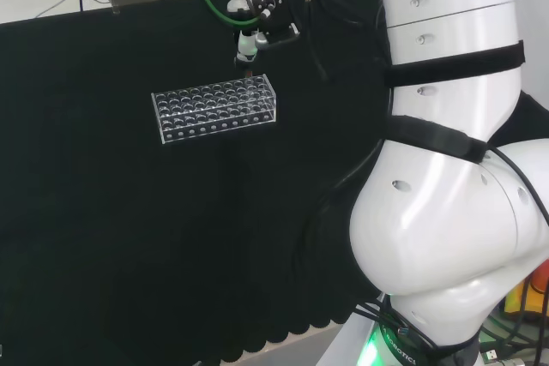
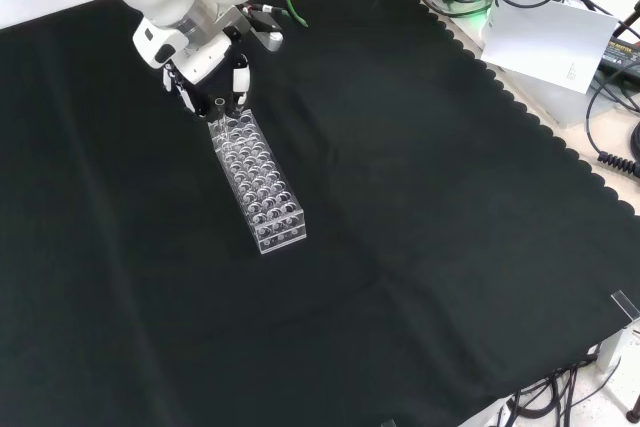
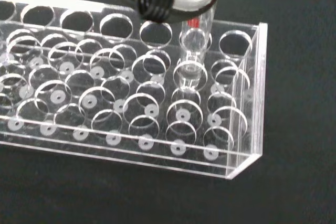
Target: Pick up the test tube.
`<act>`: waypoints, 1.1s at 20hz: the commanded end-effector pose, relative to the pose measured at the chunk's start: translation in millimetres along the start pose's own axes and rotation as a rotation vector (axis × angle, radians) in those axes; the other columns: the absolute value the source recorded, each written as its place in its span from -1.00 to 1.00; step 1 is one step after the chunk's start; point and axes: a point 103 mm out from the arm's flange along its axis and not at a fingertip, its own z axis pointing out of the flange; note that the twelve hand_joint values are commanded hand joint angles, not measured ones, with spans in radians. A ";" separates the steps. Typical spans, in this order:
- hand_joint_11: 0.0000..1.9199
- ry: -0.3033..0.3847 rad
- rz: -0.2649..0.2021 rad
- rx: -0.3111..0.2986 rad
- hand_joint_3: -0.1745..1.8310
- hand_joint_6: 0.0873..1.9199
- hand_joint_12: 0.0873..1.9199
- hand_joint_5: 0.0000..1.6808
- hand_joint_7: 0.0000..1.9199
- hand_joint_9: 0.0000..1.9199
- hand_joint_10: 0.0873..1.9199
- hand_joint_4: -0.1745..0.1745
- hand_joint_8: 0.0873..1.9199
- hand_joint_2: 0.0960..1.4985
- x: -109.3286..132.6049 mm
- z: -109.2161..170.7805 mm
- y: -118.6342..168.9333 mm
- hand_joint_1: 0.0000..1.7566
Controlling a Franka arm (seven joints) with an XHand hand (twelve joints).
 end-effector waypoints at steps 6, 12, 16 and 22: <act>-0.06 -0.037 -0.004 -0.046 -0.24 -0.51 0.19 0.55 0.44 0.52 -1.00 -1.00 -0.30 -0.20 5.9 -18.3 8.4 0.62; -0.06 -0.027 -0.005 -0.039 -0.21 -0.51 0.19 0.56 0.44 0.53 -1.00 -1.00 -0.29 -0.23 2.8 -22.6 5.2 0.63; -0.06 -0.001 0.001 -0.039 -0.21 -0.51 0.19 0.56 0.44 0.53 -1.00 -1.00 -0.29 -0.23 -1.5 -30.0 1.0 0.63; -0.06 0.042 0.001 -0.069 -0.20 -0.51 0.19 0.56 0.45 0.54 -1.00 -1.00 -0.30 -0.24 -7.5 -47.3 -7.7 0.63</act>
